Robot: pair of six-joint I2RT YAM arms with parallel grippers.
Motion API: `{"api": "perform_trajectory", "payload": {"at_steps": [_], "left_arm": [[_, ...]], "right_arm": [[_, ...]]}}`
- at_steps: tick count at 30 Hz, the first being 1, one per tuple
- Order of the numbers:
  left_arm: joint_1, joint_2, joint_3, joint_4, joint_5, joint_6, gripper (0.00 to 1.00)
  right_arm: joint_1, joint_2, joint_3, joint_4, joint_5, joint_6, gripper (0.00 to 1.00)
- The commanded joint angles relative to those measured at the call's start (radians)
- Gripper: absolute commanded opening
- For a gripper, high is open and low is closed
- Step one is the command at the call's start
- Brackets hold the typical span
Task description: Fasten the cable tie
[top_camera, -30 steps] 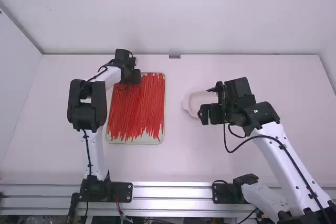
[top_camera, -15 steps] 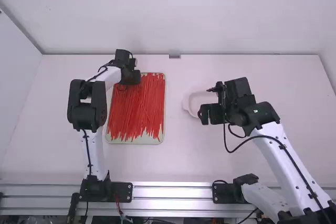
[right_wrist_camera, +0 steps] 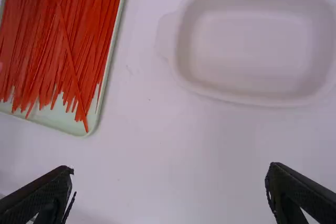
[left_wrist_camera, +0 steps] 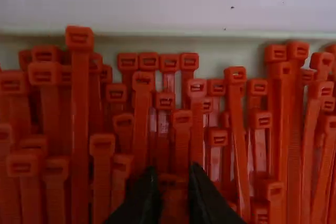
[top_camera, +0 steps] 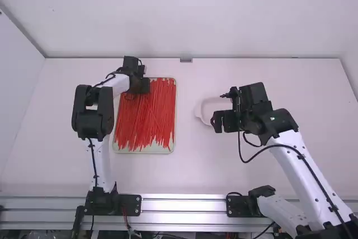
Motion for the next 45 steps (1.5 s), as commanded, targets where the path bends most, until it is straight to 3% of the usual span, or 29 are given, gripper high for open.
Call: {"api": "perform_trajectory", "payload": {"at_steps": [1,6,16,45], "left_arm": [[-0.005,0.012,-0.011,-0.004,-0.008,0.009,0.13],[-0.005,0.012,0.020,-0.021,-0.034,0.010,0.12],[-0.005,0.012,0.091,-0.068,-0.034,0.009,0.23],[-0.005,0.012,0.042,-0.068,-0.060,0.010,0.22]], "right_arm": [[-0.004,0.005,0.032,-0.003,-0.003,0.000,0.98],[-0.004,0.005,0.032,-0.003,-0.003,0.004,0.98],[-0.004,0.005,0.032,-0.004,-0.003,0.004,0.98],[-0.004,0.005,0.032,-0.004,-0.002,0.000,0.98]]}}
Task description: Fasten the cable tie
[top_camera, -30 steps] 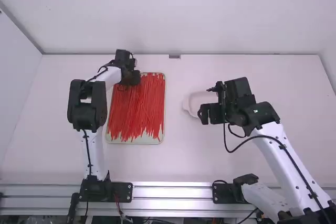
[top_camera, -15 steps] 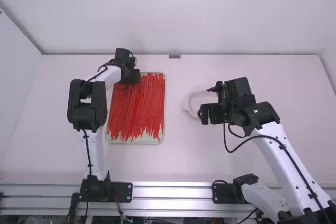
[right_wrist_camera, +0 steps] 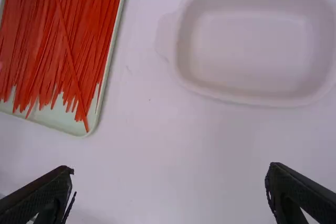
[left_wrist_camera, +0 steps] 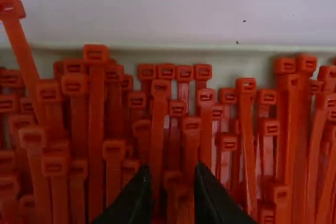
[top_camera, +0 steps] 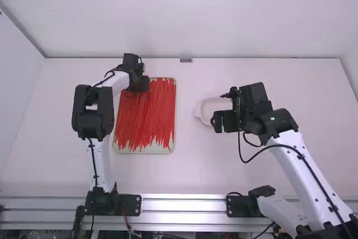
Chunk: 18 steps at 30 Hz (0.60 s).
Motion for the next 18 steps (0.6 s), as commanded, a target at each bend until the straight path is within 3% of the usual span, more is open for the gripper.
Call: {"api": "perform_trajectory", "payload": {"at_steps": [1,18], "left_arm": [[-0.003,0.012,-0.008,-0.003,-0.007,0.010,0.21],[-0.004,0.012,-0.008,-0.013,-0.004,0.027,0.04]], "right_arm": [[-0.004,0.005,0.032,-0.003,-0.002,0.000,0.98],[-0.004,0.005,0.032,-0.003,-0.002,-0.004,0.98]]}}
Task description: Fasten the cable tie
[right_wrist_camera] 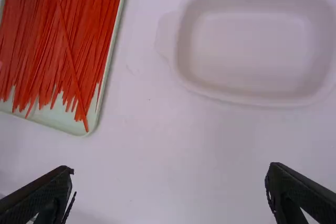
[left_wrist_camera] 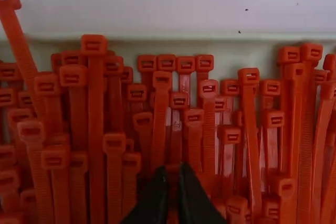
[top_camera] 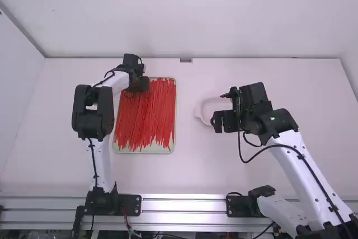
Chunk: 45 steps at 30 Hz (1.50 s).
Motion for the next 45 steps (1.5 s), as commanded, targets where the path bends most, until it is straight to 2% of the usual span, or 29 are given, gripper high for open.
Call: {"api": "perform_trajectory", "payload": {"at_steps": [1,8,17,24,34,45], "left_arm": [[-0.004,0.012,-0.006,0.007,-0.006,0.004,0.03],[0.018,0.012,0.088,-0.026,-0.004,-0.040,0.02],[0.035,-0.009,0.361,-0.229,-0.008,-0.056,0.02],[0.032,-0.060,0.508,-0.383,-0.060,-0.083,0.02],[-0.002,-0.235,0.507,-0.526,-0.095,-0.080,0.02],[-0.064,-0.452,0.442,-0.579,-0.155,-0.074,0.02]], "right_arm": [[-0.004,0.005,0.032,-0.003,-0.002,0.000,0.98],[-0.003,0.005,0.032,-0.003,-0.003,0.000,0.98],[-0.003,0.005,0.032,0.003,-0.002,-0.001,0.98],[-0.004,0.005,0.032,0.017,-0.003,-0.001,0.98],[-0.003,0.005,0.032,0.023,-0.002,-0.023,0.98],[-0.005,0.005,0.032,0.027,-0.003,-0.023,0.98]]}}
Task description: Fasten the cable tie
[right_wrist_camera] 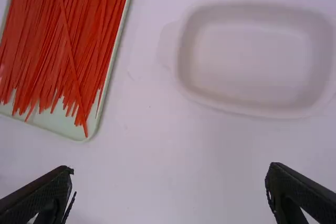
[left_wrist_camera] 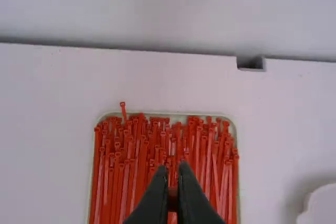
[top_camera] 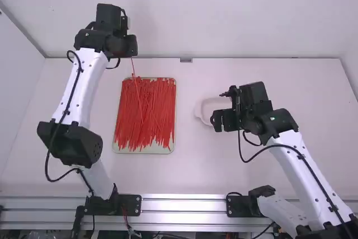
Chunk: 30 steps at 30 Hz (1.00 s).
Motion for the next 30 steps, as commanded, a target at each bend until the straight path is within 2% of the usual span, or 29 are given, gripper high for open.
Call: {"api": "perform_trajectory", "payload": {"at_steps": [1,7,15,17,22,30], "left_arm": [[-0.024,-0.089,-0.038,-0.011,-0.043,0.001,0.02],[-0.040,-0.229,-0.186,0.024,-0.041,0.000,0.02],[-0.047,-0.459,-0.507,0.178,0.055,-0.016,0.02],[-0.048,-0.537,-0.618,0.260,0.127,0.005,0.02],[-0.047,-0.650,-0.780,0.393,0.249,0.005,0.02],[-0.047,-0.697,-0.899,0.579,0.585,0.045,0.02]], "right_arm": [[-0.003,0.005,0.032,0.001,-0.003,0.000,0.98],[-0.004,0.005,0.032,0.023,-0.032,-0.015,0.98],[-0.004,0.005,0.032,0.083,-0.094,-0.032,0.98],[-0.004,0.005,0.032,0.113,-0.150,-0.054,0.98],[-0.004,0.005,0.032,0.174,-0.269,-0.087,0.98],[-0.004,0.005,0.032,0.288,-0.388,-0.087,0.98]]}}
